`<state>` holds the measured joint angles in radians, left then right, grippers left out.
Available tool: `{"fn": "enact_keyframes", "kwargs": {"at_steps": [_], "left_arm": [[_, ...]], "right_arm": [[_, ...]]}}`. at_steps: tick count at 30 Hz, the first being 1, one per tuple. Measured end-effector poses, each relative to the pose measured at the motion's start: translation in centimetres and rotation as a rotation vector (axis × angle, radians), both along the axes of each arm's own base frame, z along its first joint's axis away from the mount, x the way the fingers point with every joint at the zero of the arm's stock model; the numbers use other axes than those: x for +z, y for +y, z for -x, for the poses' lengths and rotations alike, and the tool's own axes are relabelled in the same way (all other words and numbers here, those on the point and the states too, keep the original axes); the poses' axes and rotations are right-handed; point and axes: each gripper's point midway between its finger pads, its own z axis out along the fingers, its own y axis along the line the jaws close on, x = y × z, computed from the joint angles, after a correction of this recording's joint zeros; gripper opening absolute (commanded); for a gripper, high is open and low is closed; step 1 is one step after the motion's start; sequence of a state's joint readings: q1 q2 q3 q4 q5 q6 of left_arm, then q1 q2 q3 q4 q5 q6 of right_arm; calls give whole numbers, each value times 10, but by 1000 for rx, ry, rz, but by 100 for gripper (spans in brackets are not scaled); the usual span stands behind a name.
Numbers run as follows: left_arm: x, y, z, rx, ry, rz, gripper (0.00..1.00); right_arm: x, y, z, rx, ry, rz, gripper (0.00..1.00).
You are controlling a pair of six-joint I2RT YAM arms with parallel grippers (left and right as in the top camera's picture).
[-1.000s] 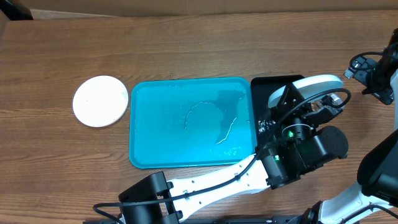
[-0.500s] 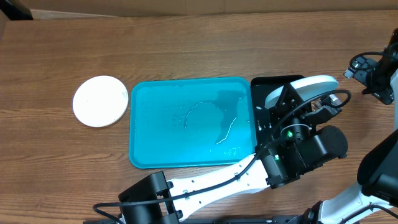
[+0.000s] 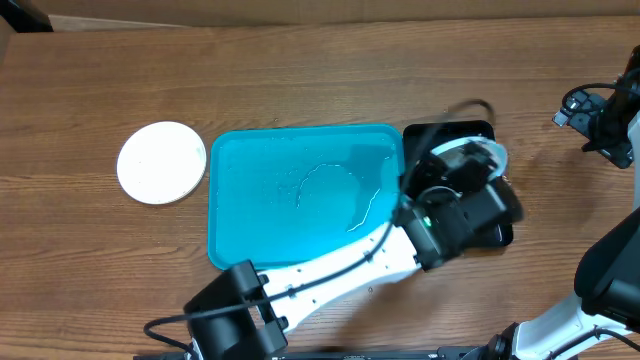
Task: Clean dirty plates on tray and stack at the side
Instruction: 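Swing the white plate left and lower it onto the plate stack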
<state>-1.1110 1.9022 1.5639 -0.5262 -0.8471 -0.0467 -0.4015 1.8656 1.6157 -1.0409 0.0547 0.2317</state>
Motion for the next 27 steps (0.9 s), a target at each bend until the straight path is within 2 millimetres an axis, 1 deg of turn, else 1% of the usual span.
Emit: {"fn": "enact_keyframes", "kwargs": {"at_steps": [2, 5, 7, 9, 11, 12, 14, 15, 16, 17, 18, 19, 20, 21, 23, 25, 27], "left_arm": [[-13, 4, -7, 28, 85, 92, 4], [-25, 14, -24, 72, 194, 227, 4], [-32, 25, -39, 106, 270, 312, 4], [-34, 42, -55, 143, 351, 411, 4], [-28, 67, -73, 191, 419, 522, 4], [-22, 86, -83, 224, 453, 589, 4], [-6, 133, -102, 311, 489, 714, 4], [-1, 153, -107, 347, 499, 756, 4], [5, 184, -113, 409, 509, 810, 4], [9, 209, -116, 460, 518, 847, 4], [11, 243, -119, 533, 521, 888, 4], [12, 273, -120, 601, 522, 918, 4], [8, 309, -117, 693, 531, 950, 4], [5, 333, -114, 753, 535, 964, 4], [-4, 391, -101, 903, 546, 1005, 4], [-8, 432, -88, 1009, 540, 1037, 4], [-12, 476, -71, 1121, 523, 1078, 4]], "right_arm": [[0, 0, 0, 0, 0, 1, 100], [0, 0, 0, 0, 0, 0, 100], [0, 0, 0, 0, 0, 0, 100], [0, 0, 0, 0, 0, 0, 100], [0, 0, 0, 0, 0, 0, 100], [0, 0, 0, 0, 0, -1, 100], [0, 0, 0, 1, 0, 0, 100], [0, 0, 0, 0, 0, 0, 100], [0, 0, 0, 0, 0, 0, 100], [0, 0, 0, 0, 0, 0, 100], [0, 0, 0, 0, 0, 0, 100], [0, 0, 0, 1, 0, 0, 100], [0, 0, 0, 0, 0, 0, 100], [0, 0, 0, 0, 0, 0, 100], [0, 0, 0, 0, 0, 0, 100], [0, 0, 0, 0, 0, 0, 100], [0, 0, 0, 0, 0, 0, 100]]}}
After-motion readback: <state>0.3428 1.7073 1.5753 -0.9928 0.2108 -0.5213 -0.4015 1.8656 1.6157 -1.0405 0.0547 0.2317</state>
